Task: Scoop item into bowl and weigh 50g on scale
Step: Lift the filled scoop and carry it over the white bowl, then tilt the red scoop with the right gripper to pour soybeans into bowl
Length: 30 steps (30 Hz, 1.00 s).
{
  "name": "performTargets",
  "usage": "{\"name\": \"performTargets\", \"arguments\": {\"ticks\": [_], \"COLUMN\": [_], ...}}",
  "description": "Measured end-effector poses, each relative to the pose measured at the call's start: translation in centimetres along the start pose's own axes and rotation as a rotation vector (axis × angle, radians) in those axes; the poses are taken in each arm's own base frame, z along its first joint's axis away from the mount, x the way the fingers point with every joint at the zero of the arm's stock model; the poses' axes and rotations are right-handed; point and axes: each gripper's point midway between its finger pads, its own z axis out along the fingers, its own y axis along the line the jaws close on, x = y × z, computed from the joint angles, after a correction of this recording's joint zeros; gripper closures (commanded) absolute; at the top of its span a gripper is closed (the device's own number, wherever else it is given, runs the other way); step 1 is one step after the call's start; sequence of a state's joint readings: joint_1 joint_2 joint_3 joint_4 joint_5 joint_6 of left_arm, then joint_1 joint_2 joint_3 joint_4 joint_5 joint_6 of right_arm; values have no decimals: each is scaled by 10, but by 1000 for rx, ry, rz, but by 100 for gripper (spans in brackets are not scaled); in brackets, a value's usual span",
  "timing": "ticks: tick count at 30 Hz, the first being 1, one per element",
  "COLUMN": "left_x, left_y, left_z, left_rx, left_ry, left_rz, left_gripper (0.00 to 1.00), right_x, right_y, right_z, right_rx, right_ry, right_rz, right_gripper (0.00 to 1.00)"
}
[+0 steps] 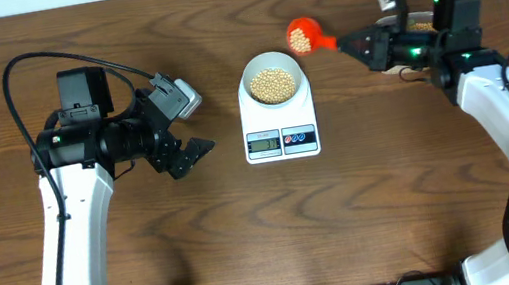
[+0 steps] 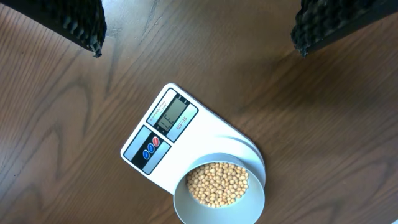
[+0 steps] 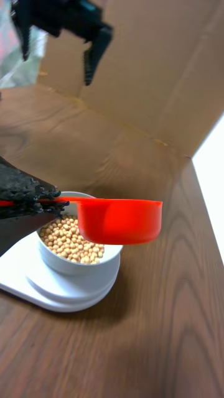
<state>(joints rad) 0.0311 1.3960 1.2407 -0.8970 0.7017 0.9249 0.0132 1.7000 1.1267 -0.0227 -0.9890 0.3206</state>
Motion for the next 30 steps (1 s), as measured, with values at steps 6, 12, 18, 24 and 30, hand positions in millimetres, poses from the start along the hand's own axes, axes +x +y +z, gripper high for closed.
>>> {"name": "performTargets", "arguments": {"ticks": [6, 12, 18, 24, 30], "left_x": [0, 0, 0, 0, 0], "left_y": [0, 0, 0, 0, 0], "left_z": [0, 0, 0, 0, 0], "left_rx": [0, 0, 0, 0, 0], "left_ry": [0, 0, 0, 0, 0], "left_rz": [0, 0, 0, 0, 0], "left_gripper": [2, 2, 2, 2, 2], "right_x": [14, 24, 25, 25, 27], "right_y": [20, 34, 22, 19, 18], "right_z": [20, 32, 34, 34, 35], "right_rx": [-49, -86, -19, -4, -12], "right_ry": [45, 67, 75, 80, 85], "right_rz": [-222, -456, -543, -617, -652], "right_gripper": [99, 99, 99, 99, 99]}}
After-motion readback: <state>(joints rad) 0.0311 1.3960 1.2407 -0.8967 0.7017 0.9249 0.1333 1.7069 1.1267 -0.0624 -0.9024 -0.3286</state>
